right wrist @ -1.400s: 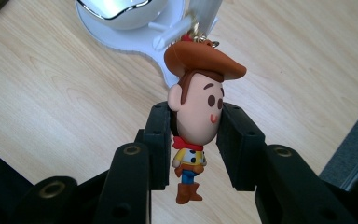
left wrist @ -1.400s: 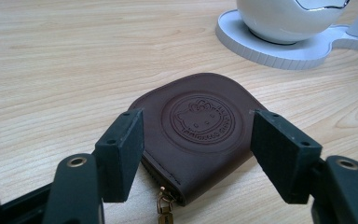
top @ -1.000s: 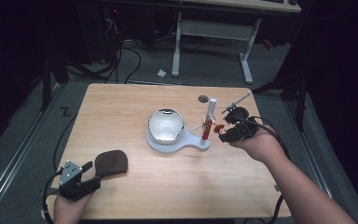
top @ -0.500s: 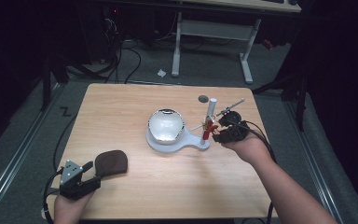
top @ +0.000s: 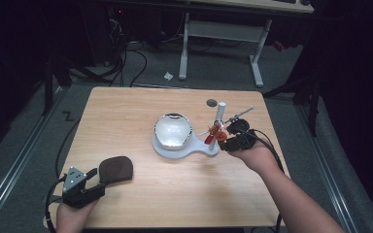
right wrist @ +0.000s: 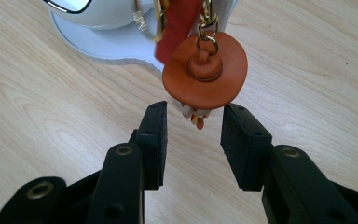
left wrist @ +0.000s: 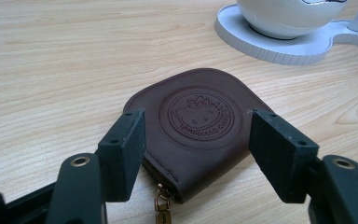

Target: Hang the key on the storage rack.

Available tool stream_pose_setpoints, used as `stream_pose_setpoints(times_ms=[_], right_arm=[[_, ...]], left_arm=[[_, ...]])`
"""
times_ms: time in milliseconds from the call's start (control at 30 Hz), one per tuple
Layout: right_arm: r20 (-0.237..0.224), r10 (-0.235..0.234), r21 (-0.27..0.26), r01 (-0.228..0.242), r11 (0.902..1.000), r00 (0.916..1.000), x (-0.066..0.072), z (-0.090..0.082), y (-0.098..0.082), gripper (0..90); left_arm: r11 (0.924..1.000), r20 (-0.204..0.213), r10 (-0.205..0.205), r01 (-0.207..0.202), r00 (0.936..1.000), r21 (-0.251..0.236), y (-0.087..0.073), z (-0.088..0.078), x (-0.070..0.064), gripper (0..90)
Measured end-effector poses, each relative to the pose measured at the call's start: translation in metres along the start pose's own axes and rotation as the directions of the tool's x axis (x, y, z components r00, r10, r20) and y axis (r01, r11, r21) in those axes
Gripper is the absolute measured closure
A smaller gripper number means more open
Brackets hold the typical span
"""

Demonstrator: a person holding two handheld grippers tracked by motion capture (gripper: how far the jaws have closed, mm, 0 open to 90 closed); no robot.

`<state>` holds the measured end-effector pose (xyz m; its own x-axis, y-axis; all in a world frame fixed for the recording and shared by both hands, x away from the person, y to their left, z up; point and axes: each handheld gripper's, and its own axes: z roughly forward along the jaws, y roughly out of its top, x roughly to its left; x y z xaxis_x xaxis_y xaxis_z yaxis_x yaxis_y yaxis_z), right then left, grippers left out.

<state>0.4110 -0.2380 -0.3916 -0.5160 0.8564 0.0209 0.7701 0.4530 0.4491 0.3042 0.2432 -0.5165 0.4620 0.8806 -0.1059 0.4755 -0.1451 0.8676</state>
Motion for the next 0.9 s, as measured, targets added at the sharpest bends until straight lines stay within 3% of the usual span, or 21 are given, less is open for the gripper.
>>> stream_pose_setpoints(times_ms=[267,433,533,767,900], right_arm=[[0.010,-0.004,-0.042,0.004,0.9991,0.9999,0.002,-0.012,-0.018,59.1],[0.021,0.000,-0.081,0.002,0.9967,0.9998,0.006,-0.017,-0.035,52.2],[0.032,0.005,-0.094,-0.002,0.9956,0.9995,0.011,-0.017,-0.047,47.4],[0.055,0.010,-0.144,-0.002,0.9896,0.9984,0.019,-0.013,-0.075,47.6],[0.054,0.027,-0.195,-0.016,0.9806,0.9982,0.018,-0.004,-0.092,46.8]], left_arm=[[1.0000,0.002,-0.009,0.009,1.0000,-0.001,0.000,0.001,0.001,36.6],[0.9996,0.005,-0.026,0.026,0.9997,0.009,0.000,0.003,0.002,36.0],[0.9994,0.007,-0.032,0.032,0.9995,0.013,0.000,0.004,0.002,34.4],[0.9991,-0.003,-0.038,0.038,0.9993,0.018,0.001,0.007,0.003,32.2],[0.9984,-0.029,-0.050,0.051,0.9983,0.027,0.000,0.007,0.005,35.6]])
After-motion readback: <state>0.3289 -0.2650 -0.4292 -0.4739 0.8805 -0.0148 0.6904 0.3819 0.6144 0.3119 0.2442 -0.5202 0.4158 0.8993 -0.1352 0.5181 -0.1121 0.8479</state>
